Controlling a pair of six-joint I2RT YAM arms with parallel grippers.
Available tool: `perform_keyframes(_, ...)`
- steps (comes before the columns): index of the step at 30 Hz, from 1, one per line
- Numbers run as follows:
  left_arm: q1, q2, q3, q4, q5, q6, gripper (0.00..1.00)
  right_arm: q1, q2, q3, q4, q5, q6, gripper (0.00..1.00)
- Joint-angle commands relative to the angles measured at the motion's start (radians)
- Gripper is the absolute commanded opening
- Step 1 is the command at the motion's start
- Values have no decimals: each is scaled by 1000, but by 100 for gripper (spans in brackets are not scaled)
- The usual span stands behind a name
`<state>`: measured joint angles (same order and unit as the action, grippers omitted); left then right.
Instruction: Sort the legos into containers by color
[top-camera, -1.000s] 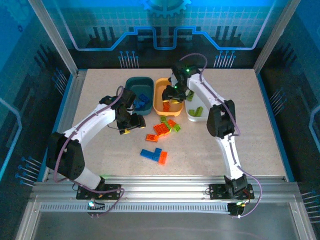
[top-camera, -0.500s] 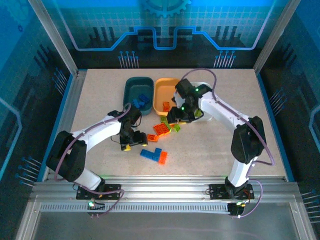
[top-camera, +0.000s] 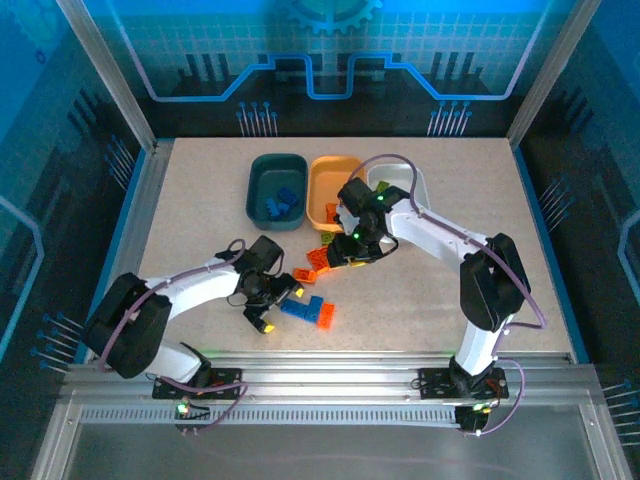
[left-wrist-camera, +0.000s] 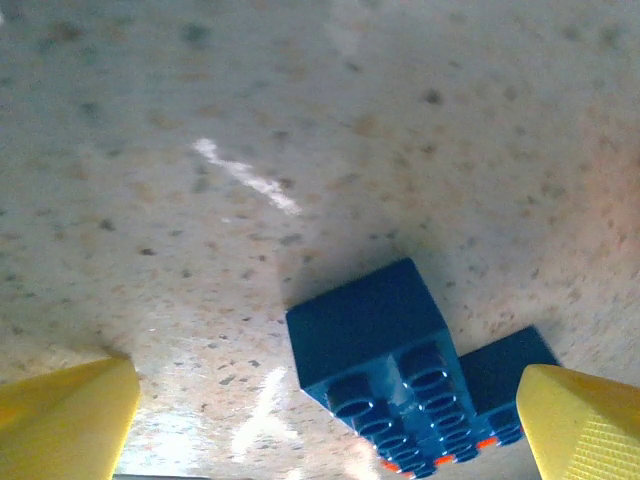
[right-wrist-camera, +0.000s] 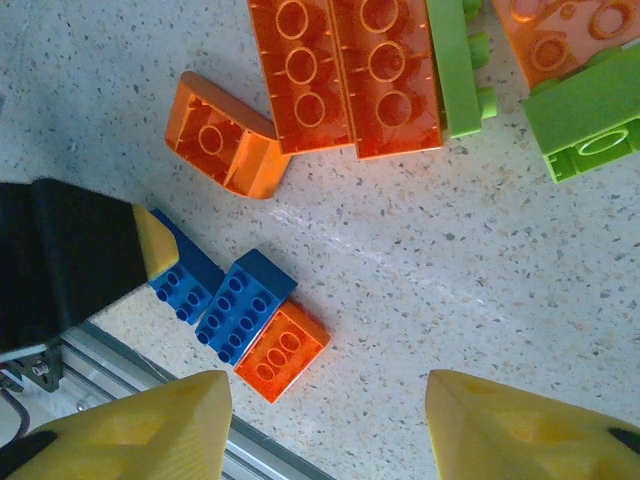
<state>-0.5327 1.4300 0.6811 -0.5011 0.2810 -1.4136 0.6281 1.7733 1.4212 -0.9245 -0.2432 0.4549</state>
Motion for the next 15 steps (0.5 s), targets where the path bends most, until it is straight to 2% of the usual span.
perform_keyframes(1,-5,-42,-34,54,-9,-262,99,5,-51,-28,11,11,9,55)
perform_keyframes(8,-7,25,-21,83,-16,-312,99,5,-106,-87,38,25,37,55)
perform_keyframes(15,-6,110,-23,139,-6,-315,84,5,-135,-118,48,40,54,55)
